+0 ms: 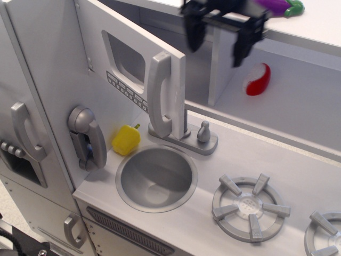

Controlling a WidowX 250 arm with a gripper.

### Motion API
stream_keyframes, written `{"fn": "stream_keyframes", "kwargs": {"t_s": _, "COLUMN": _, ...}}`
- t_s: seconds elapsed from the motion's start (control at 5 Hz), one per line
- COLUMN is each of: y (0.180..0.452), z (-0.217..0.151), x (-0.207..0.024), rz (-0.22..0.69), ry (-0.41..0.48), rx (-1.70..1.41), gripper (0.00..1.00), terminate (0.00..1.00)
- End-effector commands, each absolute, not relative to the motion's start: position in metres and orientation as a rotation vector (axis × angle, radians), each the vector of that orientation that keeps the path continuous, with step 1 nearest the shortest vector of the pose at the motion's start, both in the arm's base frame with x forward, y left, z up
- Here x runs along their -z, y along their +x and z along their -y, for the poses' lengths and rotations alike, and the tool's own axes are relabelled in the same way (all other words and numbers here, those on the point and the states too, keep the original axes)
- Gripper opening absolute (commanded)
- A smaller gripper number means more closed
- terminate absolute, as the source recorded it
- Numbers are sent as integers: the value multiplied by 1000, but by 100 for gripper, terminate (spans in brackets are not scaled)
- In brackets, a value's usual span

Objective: Open microwave

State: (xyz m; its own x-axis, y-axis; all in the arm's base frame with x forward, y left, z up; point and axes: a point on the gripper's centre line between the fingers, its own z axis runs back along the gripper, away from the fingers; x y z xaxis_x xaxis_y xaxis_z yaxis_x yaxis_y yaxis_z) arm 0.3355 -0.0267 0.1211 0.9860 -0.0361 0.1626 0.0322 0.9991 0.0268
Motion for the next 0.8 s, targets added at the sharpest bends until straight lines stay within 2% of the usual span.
{"fn": "stream_keyframes", "kwargs": {"t_s": 0.0, "y": 320, "z": -12, "x": -131, "rz": 252, "ry": 54, "rx": 44, "gripper": 100, "terminate": 0}}
{"fn": "stream_keyframes", "kwargs": {"t_s": 0.4, "y": 287, "z": -53, "x": -139, "rz": 303, "ry": 70, "rx": 61, "gripper": 100, "terminate": 0}}
{"fn": "stream_keyframes", "kwargs": {"t_s": 0.6, "y": 270, "z": -74, "x": -135, "rz": 301, "ry": 94, "rx": 95, "gripper": 100, "terminate": 0}}
